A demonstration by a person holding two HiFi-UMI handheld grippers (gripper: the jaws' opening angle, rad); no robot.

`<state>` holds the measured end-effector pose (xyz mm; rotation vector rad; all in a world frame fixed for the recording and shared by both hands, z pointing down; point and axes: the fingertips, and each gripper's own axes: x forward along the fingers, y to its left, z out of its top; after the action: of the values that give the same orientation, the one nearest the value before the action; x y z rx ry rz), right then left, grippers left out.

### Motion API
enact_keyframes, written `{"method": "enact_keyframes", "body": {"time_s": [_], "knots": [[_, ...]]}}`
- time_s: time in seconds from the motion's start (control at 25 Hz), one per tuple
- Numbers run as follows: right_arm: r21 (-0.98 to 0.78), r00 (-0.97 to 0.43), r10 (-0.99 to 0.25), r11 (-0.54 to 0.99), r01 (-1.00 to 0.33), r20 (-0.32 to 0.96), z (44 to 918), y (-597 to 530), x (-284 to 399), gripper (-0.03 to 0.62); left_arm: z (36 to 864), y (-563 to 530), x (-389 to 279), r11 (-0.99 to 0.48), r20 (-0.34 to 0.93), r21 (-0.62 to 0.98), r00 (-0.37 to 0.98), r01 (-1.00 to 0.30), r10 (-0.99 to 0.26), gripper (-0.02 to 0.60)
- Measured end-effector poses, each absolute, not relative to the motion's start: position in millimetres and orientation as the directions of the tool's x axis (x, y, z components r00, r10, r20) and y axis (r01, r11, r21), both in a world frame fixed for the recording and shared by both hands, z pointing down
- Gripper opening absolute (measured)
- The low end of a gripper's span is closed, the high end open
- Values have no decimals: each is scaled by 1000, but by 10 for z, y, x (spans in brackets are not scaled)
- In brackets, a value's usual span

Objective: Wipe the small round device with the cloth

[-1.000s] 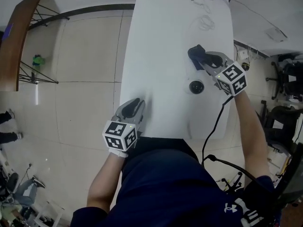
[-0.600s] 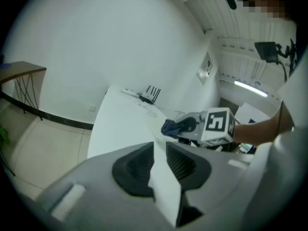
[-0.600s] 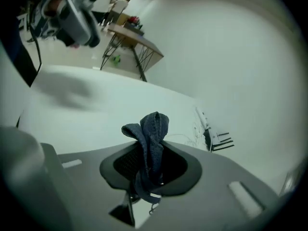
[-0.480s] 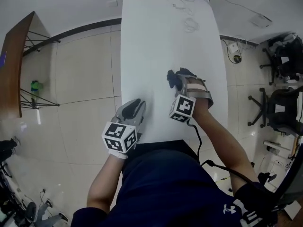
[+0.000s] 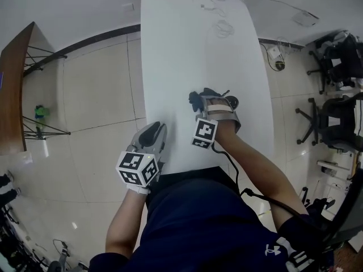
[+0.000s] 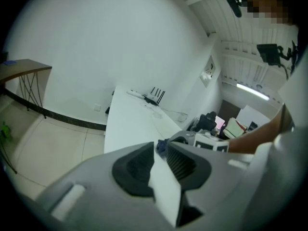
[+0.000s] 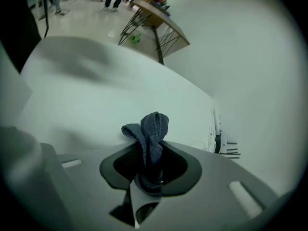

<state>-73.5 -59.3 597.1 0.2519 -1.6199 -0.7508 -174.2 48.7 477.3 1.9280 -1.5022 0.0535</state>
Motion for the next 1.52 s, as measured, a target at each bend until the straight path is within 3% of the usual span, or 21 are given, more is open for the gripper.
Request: {"method": "enact_keyframes", "body": {"time_s": [0.12,0.24,0.36,0.44,0.6,0.72,0.92,1.16,1.4,1.52], "knots": [[546,-371,-530,835,-73,762,5377,-606,-830,102,4726,399,-1645,-141,413,469,357,-872,-838,78],[346,-534,-518,852,-394,668,4662,-820,-622,103,4644,211,-1500,-220,402,412,393,-884,-827,78],[249,-568,-579,795,-554,585,4302,-1198,-46,103,4511,-78,-1178,-376,393,296,470,-878,-790,95],[191,-540,-576,772,-606,613,4468,-1429,408,103,4486,-312,-888,-481,400,203,521,-853,-754,103],[-47,-561,-411,776,-628,719,5037,-1501,792,103,4667,-690,-100,-676,499,51,605,-735,-621,103],[1,-580,-380,837,-547,720,5050,-1365,648,103,4911,-807,304,-766,591,-19,611,-643,-527,103],[131,-511,-491,799,-587,706,5009,-1256,740,103,5188,-842,451,-778,661,4,586,-628,-469,103],[53,-566,-569,731,-680,597,5170,-718,795,103,5223,-858,468,-785,671,1,582,-620,-459,95],[-79,-709,-526,775,-627,469,5248,-424,562,103,5208,-836,391,-772,672,-4,570,-635,-473,86],[-178,-785,-443,812,-556,432,5317,-298,609,103,5211,-809,416,-767,667,-7,569,-641,-481,80]]}}
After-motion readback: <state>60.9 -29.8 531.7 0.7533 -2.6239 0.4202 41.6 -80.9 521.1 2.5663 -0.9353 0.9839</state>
